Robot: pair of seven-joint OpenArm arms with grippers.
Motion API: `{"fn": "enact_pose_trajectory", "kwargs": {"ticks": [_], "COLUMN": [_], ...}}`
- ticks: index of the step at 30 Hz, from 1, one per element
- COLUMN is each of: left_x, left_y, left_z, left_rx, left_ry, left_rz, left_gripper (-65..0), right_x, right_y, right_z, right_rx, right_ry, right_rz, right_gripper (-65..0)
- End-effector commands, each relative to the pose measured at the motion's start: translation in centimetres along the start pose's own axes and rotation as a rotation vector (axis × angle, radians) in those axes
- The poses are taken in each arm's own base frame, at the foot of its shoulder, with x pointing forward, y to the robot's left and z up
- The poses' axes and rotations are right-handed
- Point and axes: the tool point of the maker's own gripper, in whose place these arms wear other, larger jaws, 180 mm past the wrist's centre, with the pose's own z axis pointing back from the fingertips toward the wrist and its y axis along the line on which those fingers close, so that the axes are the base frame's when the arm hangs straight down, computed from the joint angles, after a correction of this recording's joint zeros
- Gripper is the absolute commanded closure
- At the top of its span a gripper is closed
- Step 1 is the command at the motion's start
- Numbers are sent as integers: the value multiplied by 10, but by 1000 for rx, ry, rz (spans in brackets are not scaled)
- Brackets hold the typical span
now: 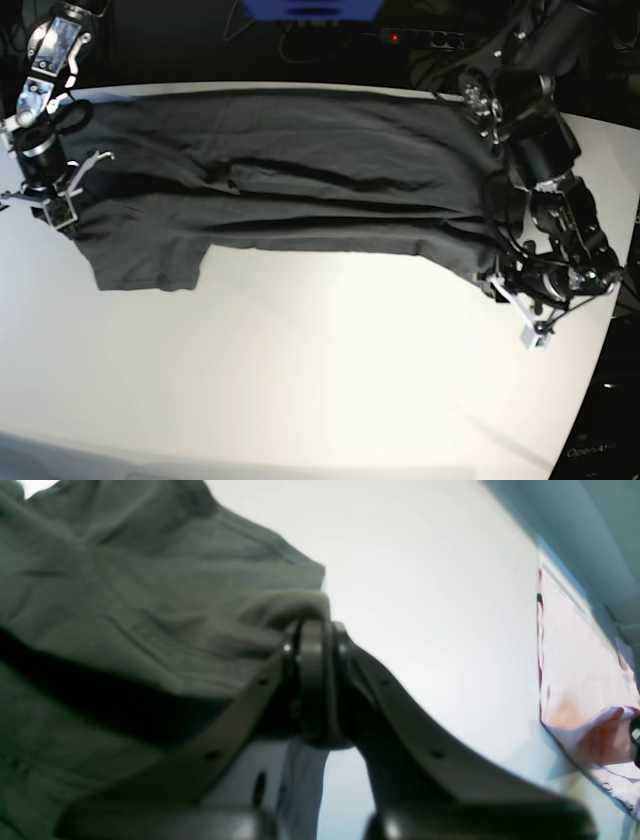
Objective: Fold the T-shirt properly
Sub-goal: 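Lift the hem with both grippers and fold it toward the collar, then lay the folded hem down with both grippers holding the edges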
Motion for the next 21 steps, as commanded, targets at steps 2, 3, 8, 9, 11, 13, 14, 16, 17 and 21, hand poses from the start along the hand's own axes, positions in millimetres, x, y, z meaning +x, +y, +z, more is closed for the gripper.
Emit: {"fn": "enact_pose_trajectory", "kwargs": {"ticks": [2, 3, 8, 9, 11, 13, 14, 16, 17, 21], "left_x": [24, 24, 24, 23, 19, 18, 18, 20, 19, 13], "left_y": [4, 3, 7, 6, 4, 2, 2, 1, -1, -4], "left_z": [8, 7, 8, 6, 1, -2, -3, -6, -9, -18], "left_rx": [-1, -4, -7, -11, -23, -35, -36, -42, -50, -72], "left_ry": [-57, -55, -65, -58, -43, -41, -48, -62, -62, -51], "left_rz": [-7, -6, 22, 24, 31, 38, 39, 41, 44, 60], "left_gripper": [-316, -340, -374, -374, -374, -374, -374, -375, -375, -377], "right_x": [11, 12, 11, 12, 12, 12, 12, 12, 12, 12], "right_y": [-12, -13, -17, -17, -17, -17, -17, -17, -17, -17], "right_z": [2, 2, 3, 3, 3, 3, 2, 2, 2, 2], "right_rx": [-30, -31, -34, -34, -34, -34, -33, -33, -33, -33], "right_ry": [-42, -43, -39, -40, -42, -44, -43, -43, -43, -43], "right_rz": [14, 15, 31, 31, 31, 30, 29, 29, 29, 29], "right_gripper": [-3, -3, -3, -3, -3, -3, -3, -3, -3, -3]}}
